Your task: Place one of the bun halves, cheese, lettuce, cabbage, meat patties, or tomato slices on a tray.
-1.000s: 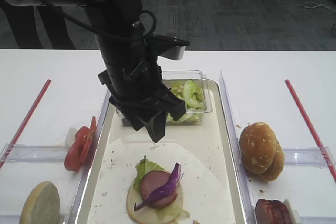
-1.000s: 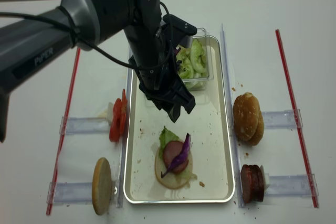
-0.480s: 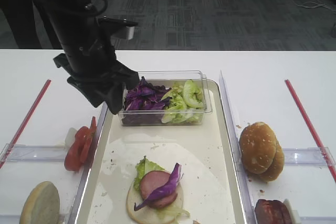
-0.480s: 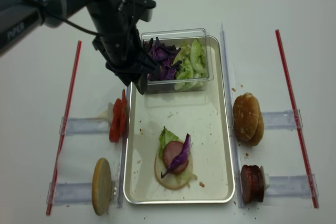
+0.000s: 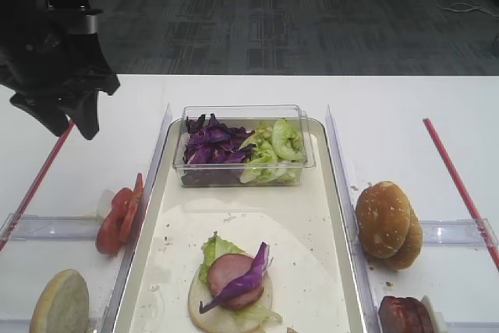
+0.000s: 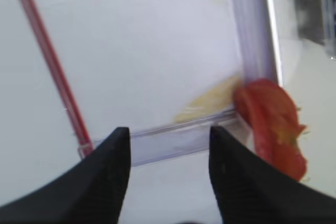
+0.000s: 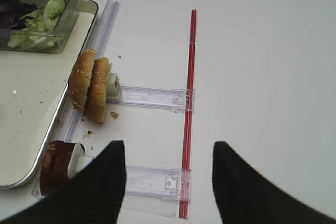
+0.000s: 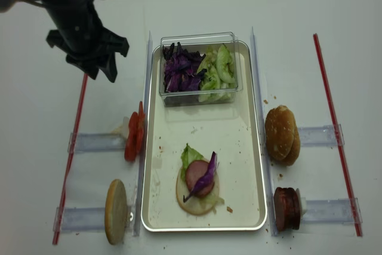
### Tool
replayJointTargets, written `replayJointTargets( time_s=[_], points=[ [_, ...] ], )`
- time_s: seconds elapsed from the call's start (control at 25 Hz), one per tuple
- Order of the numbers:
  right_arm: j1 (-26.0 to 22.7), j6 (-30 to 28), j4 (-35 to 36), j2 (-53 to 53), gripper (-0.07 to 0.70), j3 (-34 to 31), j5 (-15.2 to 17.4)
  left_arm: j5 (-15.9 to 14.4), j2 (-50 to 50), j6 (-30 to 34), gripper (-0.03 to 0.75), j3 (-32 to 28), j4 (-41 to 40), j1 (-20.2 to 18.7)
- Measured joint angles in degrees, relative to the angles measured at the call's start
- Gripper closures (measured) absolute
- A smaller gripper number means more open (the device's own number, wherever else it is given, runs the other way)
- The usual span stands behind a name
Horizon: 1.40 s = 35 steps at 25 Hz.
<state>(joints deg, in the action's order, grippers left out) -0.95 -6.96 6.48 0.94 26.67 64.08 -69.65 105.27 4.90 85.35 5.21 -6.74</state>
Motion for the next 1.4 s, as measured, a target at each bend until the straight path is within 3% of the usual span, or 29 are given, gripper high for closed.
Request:
replayJointTargets(
  time_s=[0.36,0.84,1.4],
  points=[
    [0.0,-0.2,0.0,0.0,0.244,0.0,0.0,-0.1,0.0,-0.9,0.360,0.0,-4.4,8.2],
    [0.0,-0.2,0.0,0.0,0.244,0.0,0.0,-0.1,-2.5,-1.0,0.360,-0.9,-4.5,8.3],
    [0.0,-0.2,0.0,0.0,0.244,0.0,0.0,-0.4,-23.5,-1.0,0.360,-21.5,-4.4,8.3]
  ],
)
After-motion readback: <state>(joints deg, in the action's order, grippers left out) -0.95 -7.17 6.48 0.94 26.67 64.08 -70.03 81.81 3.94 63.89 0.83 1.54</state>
